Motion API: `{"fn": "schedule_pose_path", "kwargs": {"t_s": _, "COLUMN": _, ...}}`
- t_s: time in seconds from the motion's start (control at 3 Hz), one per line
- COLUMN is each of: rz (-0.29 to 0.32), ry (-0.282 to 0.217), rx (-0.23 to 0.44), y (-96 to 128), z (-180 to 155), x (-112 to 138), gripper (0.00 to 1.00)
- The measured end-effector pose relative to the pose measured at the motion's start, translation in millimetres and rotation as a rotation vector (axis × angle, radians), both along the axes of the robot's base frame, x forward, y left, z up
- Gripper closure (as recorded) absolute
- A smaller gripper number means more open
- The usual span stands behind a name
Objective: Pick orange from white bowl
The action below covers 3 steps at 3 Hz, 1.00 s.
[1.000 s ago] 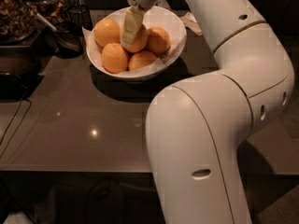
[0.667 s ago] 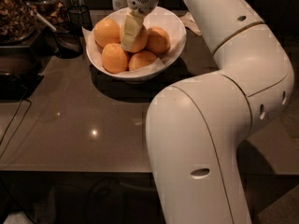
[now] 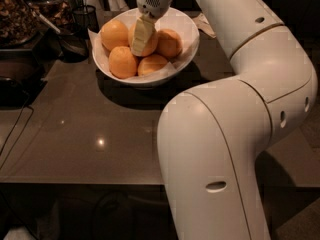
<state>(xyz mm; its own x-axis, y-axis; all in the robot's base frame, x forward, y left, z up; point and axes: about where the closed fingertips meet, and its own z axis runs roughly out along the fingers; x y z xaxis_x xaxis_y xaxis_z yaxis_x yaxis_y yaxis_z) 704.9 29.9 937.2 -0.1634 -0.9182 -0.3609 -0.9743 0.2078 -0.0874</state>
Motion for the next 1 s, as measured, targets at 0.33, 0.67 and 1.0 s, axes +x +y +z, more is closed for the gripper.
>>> {"fn": "schedule_pose_path", "kwargs": {"t_s": 0.33, "rz": 0.0, "ry": 0.0, "rx": 0.0, "y": 0.0, "z": 0.0, "x": 0.1, "gripper": 0.57}}
{"fn": "schedule_pose_path", "kwargs": {"t_s": 0.67, "rz": -0.004, "ry": -0.029, "rx": 0.019, "y": 5.7, "z": 1.0, "x": 7.7, "gripper": 0.81}}
{"fn": "schedule_pose_path", "kwargs": {"t_s": 1.0, "rz": 0.004, "ry": -0.096, "rx": 0.126, "y": -6.0, "z": 31.3, "x": -4.9, "gripper": 1.0}}
